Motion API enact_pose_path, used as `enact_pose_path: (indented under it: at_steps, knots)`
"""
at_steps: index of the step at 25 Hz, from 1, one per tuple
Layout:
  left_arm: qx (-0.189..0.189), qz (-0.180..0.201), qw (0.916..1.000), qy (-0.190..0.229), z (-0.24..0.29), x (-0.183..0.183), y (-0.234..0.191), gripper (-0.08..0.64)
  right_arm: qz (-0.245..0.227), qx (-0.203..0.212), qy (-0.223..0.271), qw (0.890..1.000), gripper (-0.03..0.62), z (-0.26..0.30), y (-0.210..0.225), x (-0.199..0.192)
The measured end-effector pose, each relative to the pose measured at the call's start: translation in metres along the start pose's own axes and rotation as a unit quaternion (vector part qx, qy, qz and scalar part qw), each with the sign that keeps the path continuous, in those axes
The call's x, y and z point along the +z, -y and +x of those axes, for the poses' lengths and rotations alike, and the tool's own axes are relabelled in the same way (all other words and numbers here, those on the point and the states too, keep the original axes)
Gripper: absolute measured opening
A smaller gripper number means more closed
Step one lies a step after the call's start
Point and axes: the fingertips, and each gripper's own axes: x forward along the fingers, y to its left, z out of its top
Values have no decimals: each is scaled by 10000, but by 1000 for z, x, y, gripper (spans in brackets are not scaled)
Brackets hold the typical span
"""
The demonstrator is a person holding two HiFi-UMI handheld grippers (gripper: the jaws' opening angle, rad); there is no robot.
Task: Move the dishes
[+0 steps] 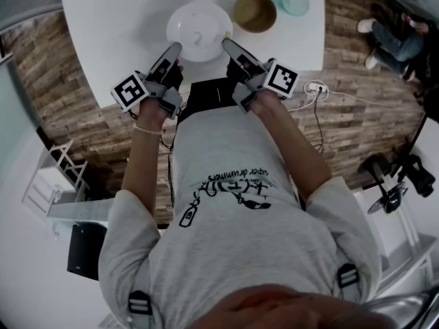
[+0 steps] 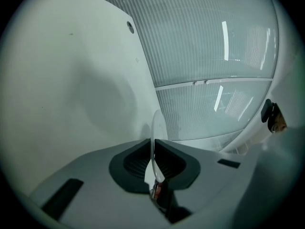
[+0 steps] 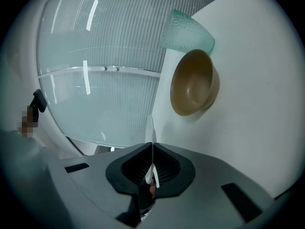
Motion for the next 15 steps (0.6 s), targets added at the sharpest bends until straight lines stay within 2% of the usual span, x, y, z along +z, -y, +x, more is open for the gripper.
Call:
enact_pose_path:
  at_steps: [9, 15]
  knots:
    - [292, -11, 9996, -29, 1, -3, -22, 26, 11, -236, 16, 9997, 38, 2, 24, -6]
    - [516, 129, 9986, -44, 10, 2, -36, 31, 79, -365, 69, 9993, 38, 7, 42, -3]
